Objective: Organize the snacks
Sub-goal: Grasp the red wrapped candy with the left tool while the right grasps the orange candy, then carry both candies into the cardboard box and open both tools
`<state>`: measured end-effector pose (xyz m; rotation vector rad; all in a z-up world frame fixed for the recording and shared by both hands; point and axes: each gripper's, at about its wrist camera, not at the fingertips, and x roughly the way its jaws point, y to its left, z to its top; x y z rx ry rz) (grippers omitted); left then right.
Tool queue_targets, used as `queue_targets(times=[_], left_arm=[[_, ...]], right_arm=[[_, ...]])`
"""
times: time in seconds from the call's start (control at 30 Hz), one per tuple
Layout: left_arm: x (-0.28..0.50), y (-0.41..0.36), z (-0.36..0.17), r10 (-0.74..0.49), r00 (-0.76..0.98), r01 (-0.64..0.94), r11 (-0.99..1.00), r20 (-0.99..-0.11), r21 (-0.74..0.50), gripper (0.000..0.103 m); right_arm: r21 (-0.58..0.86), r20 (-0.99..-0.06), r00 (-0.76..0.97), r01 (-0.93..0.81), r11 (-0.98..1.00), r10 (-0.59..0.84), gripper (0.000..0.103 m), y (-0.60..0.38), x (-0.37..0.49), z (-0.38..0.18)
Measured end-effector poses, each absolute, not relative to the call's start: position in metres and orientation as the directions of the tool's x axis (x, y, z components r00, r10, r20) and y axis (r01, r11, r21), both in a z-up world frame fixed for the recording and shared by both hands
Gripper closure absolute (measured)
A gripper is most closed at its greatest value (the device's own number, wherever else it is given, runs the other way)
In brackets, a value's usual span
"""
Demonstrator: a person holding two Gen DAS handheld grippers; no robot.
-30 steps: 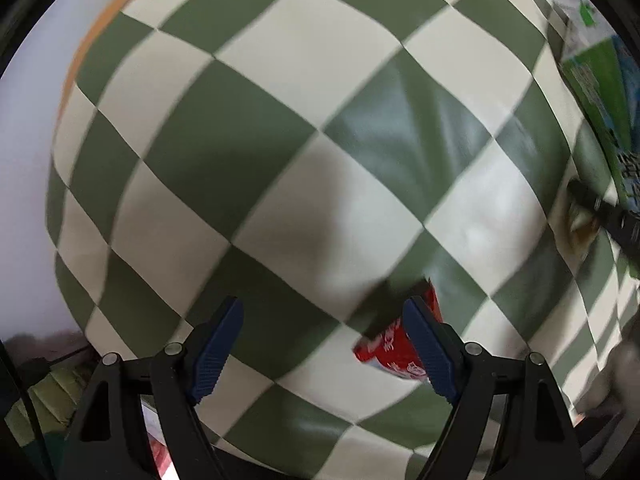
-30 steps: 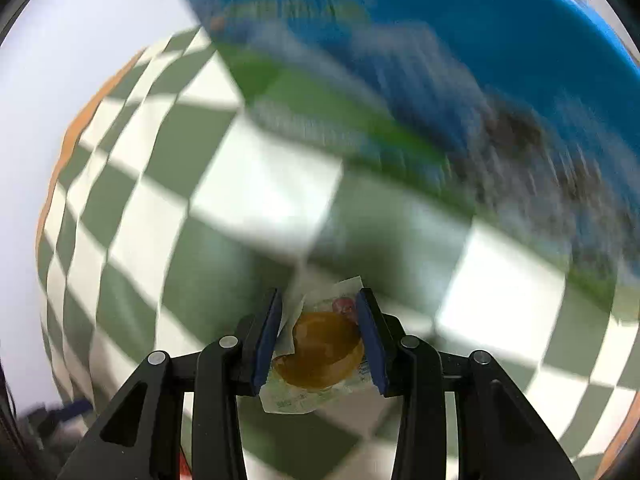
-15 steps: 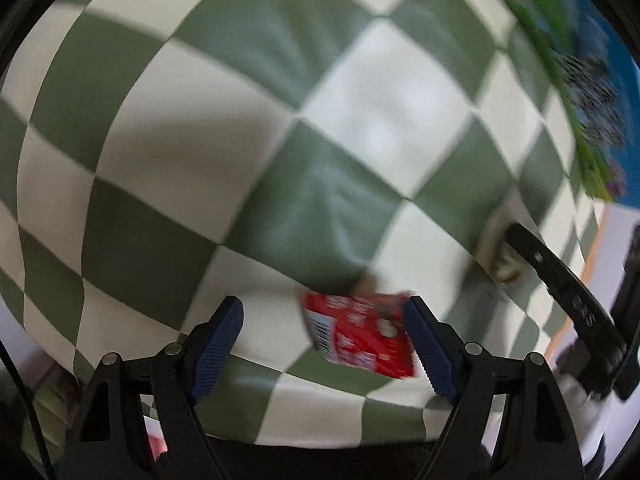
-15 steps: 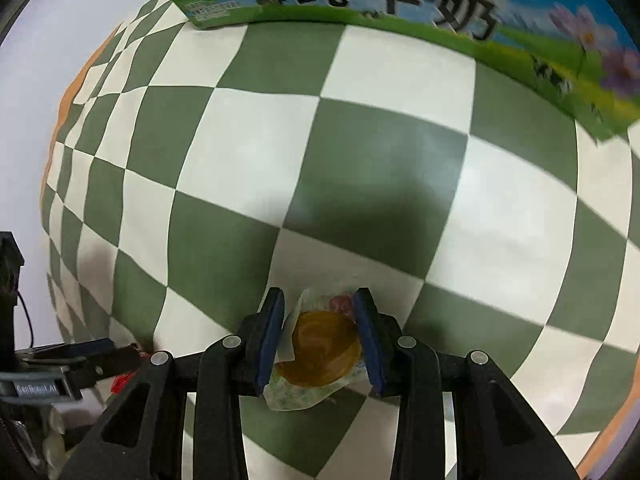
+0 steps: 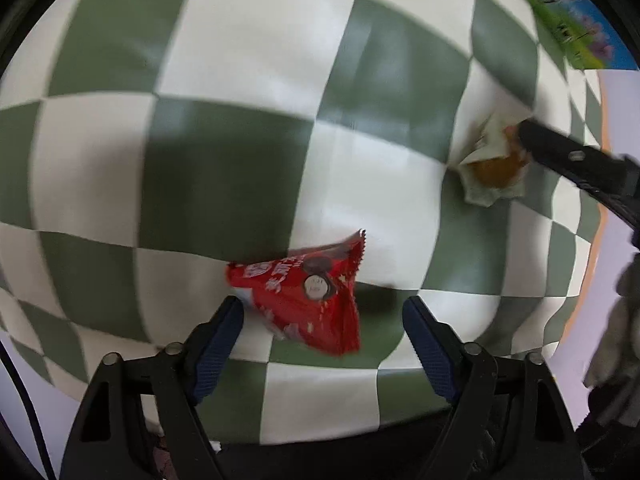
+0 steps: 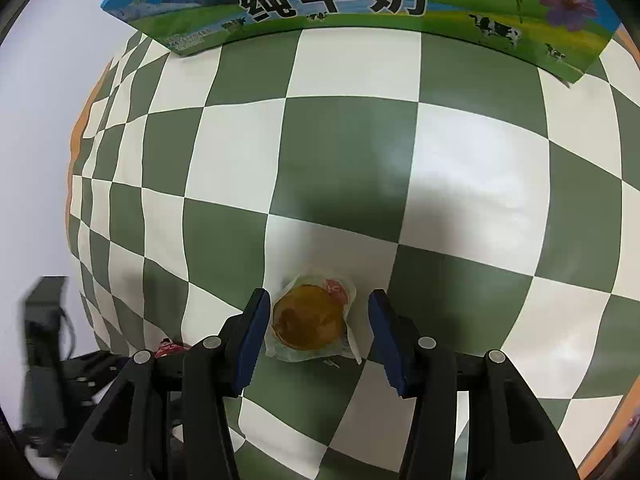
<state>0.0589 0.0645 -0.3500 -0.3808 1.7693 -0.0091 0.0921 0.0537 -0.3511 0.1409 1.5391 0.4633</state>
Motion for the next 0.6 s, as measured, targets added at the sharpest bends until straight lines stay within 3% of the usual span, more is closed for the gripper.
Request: queue_targets(times=[0.1, 0.33, 0.47, 0.6], left_arm=[[0.062, 0.068, -0.362, -0.226, -0.199, -0.271, 0.948, -0.954, -0.168, 0.062], [0.093, 0.087, -0.352, -0.205, -0.098, -0.343, 0.925, -0.974, -0.160, 0.064], [0.115, 0.085, -0.351, -0.197, -0.064, -0.340, 0.926, -0.978, -0.164, 0.063], [0.123, 0.081, -0.358, -0.204, -0.079, -0.329, 0.929, -0.976, -0.168, 0.057]], right_arm=[[0.378, -0.925, -0.038, -0.195, 0.905, 0.378, 0.048, 0.050, 0.094, -0.346], [0.388, -0.922, -0.084, -0.197, 0.900, 0.379, 0.047, 0.062, 0.089, -0.362], [0.320, -0.947, -0.065, -0.254, 0.913, 0.314, 0.048, 0.080, 0.084, -0.372], [0.250, -0.966, -0.026, -0.330, 0.910, 0.256, 0.051, 0.092, 0.078, -0.372]])
